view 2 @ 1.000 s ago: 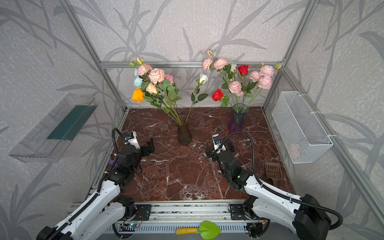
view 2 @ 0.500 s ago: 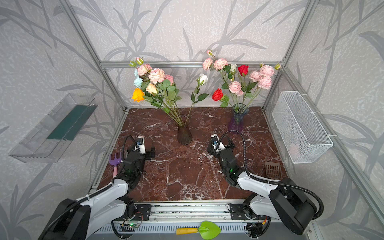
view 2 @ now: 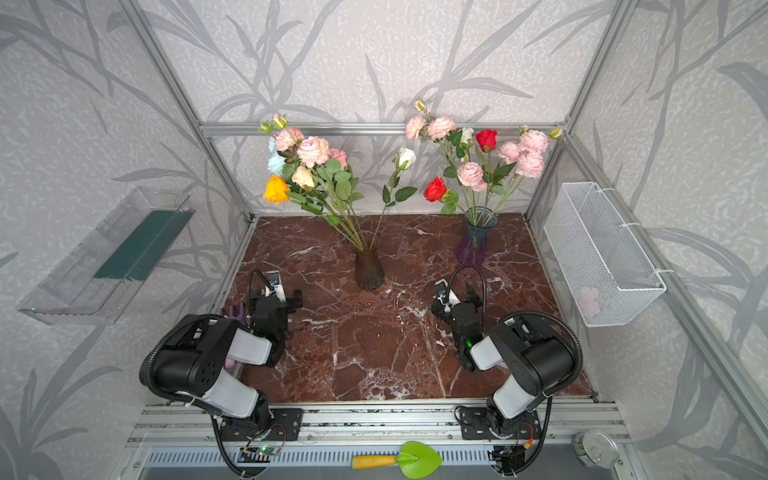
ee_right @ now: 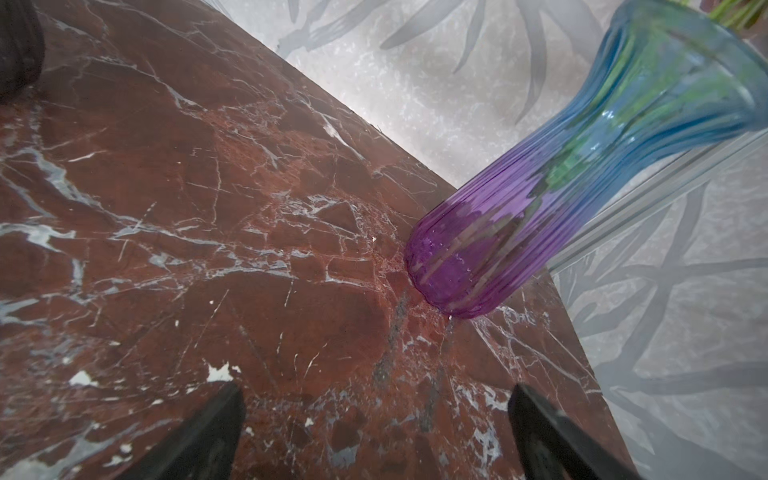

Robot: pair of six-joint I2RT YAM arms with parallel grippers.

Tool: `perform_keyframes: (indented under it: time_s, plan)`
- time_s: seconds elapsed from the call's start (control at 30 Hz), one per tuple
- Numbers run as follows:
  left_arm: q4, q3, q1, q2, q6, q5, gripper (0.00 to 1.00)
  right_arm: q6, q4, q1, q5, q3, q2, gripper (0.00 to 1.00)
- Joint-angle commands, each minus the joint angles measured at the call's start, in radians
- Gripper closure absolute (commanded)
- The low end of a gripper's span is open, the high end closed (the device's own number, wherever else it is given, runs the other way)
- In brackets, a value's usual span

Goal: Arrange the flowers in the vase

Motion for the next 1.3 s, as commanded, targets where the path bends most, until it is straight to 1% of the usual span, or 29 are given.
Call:
perform_keyframes:
  time_s: [0.0, 0.03, 0.13, 0.23, 0.33, 0.37, 0.47, 0.5, 0.53, 0.57, 1.17, 1.27]
  plan:
    - [-0.023, 0.039, 0.009, -0.008, -0.046, 0.078, 0.01, 0.077, 0.150, -0.026, 0.045, -0.014, -0.019, 0.01]
    - [-0.074, 0.056, 0.015, -0.020, -0.048, 0.095, 0.01, 0.101, 0.150, -0.038, 0.045, -0.025, -0.028, 0.01]
    - [-0.084, 0.074, 0.029, -0.006, -0.049, 0.112, 0.01, 0.168, 0.150, -0.101, -0.031, -0.050, -0.038, 0.01]
    - [-0.155, 0.102, 0.046, -0.017, -0.068, 0.134, 0.01, 0.222, 0.151, -0.161, -0.098, -0.030, 0.005, 0.01]
    - [-0.187, 0.116, 0.052, -0.020, -0.085, 0.116, 0.01, 0.226, 0.142, -0.176, -0.087, 0.014, 0.043, 0.01]
    - [-0.191, 0.117, 0.052, -0.020, -0.086, 0.113, 0.01, 0.242, 0.107, -0.177, -0.052, 0.028, 0.036, 0.01]
    - [-0.188, 0.116, 0.053, -0.021, -0.087, 0.113, 0.01, 0.294, -0.105, -0.213, -0.055, 0.111, -0.006, 0.01]
    - [-0.188, 0.116, 0.054, -0.020, -0.087, 0.113, 0.01, 0.323, -0.191, -0.241, -0.086, 0.143, -0.019, 0.01]
    - [-0.187, 0.115, 0.054, -0.020, -0.087, 0.113, 0.01, 0.362, -0.234, -0.278, -0.136, 0.153, -0.031, 0.01]
    - [-0.187, 0.115, 0.054, -0.020, -0.086, 0.113, 0.01, 0.391, -0.241, -0.313, -0.187, 0.145, -0.043, 0.01]
    - [-0.189, 0.115, 0.054, -0.020, -0.087, 0.113, 0.01, 0.380, -0.214, -0.312, -0.191, 0.137, -0.037, 0.01]
    - [-0.188, 0.115, 0.055, -0.020, -0.087, 0.115, 0.01, 0.366, -0.235, -0.310, -0.222, 0.150, -0.038, 0.01]
